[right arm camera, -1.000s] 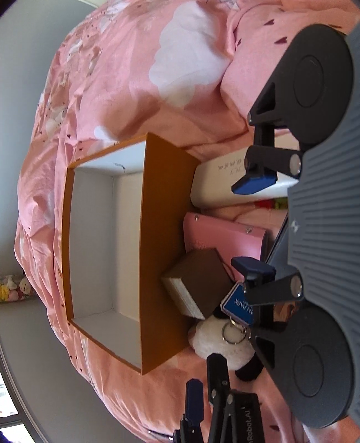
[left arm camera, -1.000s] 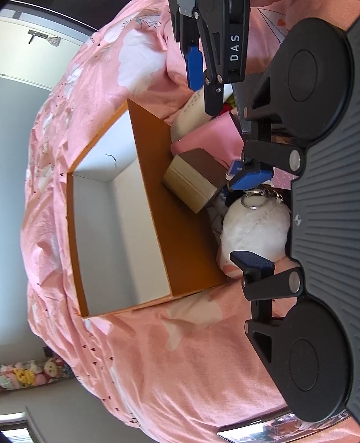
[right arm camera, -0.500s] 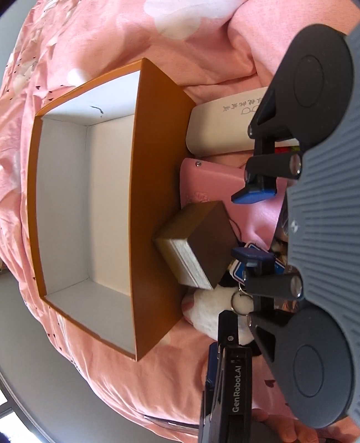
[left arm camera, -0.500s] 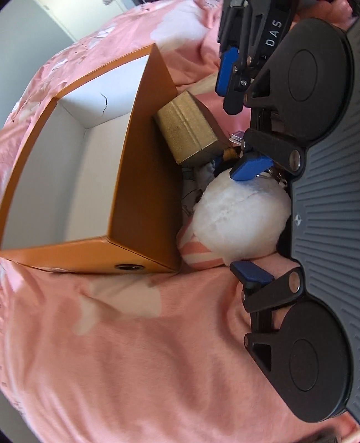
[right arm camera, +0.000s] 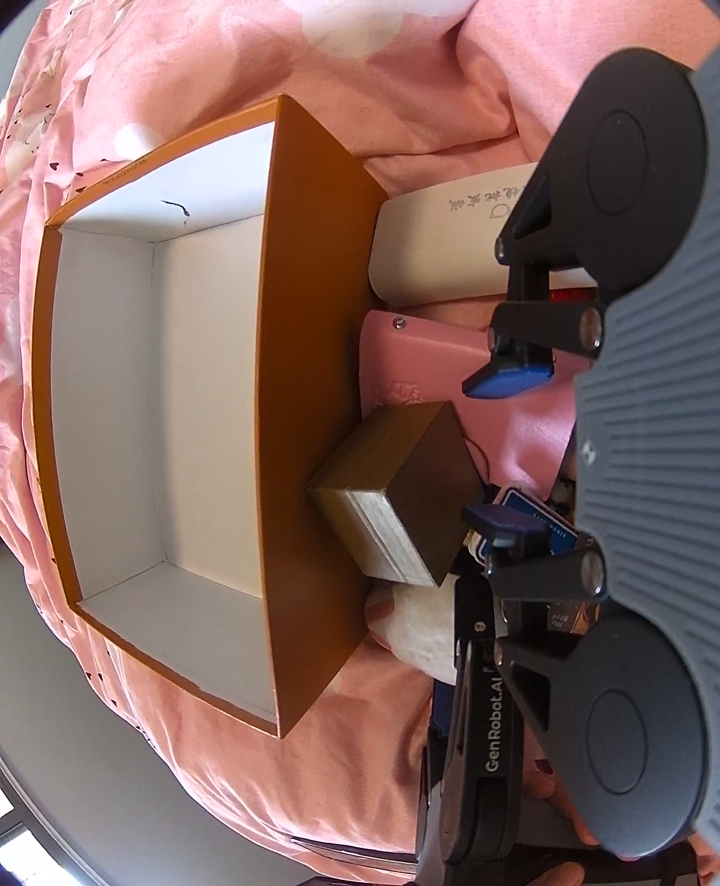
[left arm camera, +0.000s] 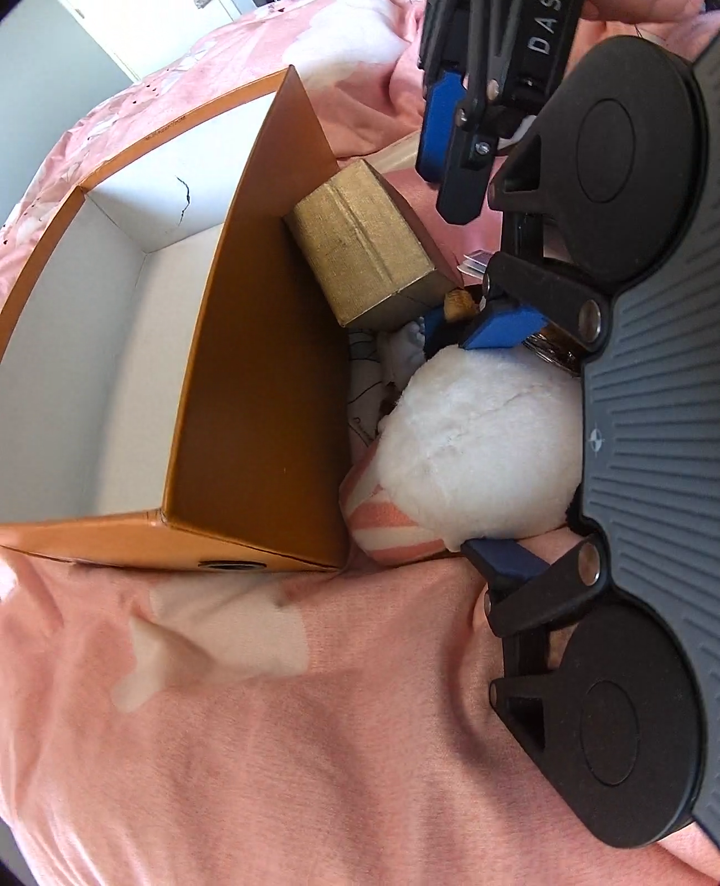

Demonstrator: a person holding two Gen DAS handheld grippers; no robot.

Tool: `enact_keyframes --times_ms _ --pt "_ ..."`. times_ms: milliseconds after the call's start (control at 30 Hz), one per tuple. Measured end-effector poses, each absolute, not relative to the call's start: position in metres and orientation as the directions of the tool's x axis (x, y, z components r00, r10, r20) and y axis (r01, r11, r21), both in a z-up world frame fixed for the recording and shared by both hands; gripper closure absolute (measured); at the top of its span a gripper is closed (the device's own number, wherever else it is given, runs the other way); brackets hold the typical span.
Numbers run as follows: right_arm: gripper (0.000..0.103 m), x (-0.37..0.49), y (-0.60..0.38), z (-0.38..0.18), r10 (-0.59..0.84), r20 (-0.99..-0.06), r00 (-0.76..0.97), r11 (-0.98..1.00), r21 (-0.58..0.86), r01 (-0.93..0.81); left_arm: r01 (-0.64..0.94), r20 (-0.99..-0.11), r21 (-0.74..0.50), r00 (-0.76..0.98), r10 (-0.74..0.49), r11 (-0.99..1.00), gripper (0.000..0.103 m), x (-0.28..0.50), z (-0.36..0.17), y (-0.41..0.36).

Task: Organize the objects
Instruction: 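Grasp the white plush toy with the left gripper while the right gripper approaches the duck plush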

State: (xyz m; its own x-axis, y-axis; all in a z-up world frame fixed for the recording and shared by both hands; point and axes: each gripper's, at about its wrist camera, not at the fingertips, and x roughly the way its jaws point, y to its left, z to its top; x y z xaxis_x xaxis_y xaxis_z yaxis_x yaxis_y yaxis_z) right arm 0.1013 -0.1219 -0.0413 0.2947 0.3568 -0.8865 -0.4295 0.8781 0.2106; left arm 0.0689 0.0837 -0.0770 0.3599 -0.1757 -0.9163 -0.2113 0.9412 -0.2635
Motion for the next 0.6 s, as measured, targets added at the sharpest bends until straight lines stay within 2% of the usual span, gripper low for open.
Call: enact_keyframes --times_ms 267,433,600 --pt "0.058 0.098 -0.140 -0.036 0.334 -0.884 0.327 0.899 0.194 -0.392 -0.098 -0.911 -0.117 0.407 -0.067 0.988 0.030 0.054 -0.055 0.063" --pt "0.059 0.094 -0.138 -0.033 0.395 -0.873 0.284 0.873 0.260 -0.413 0.003 -0.897 -0.042 0.440 -0.039 0.999 0.030 0.041 -0.030 0.057" --pt "0.062 0.089 -0.109 -0.040 0.425 -0.878 0.220 0.826 0.277 -0.491 0.003 -0.891 -0.037 0.452 -0.034 0.999 0.030 0.036 -0.020 0.065"
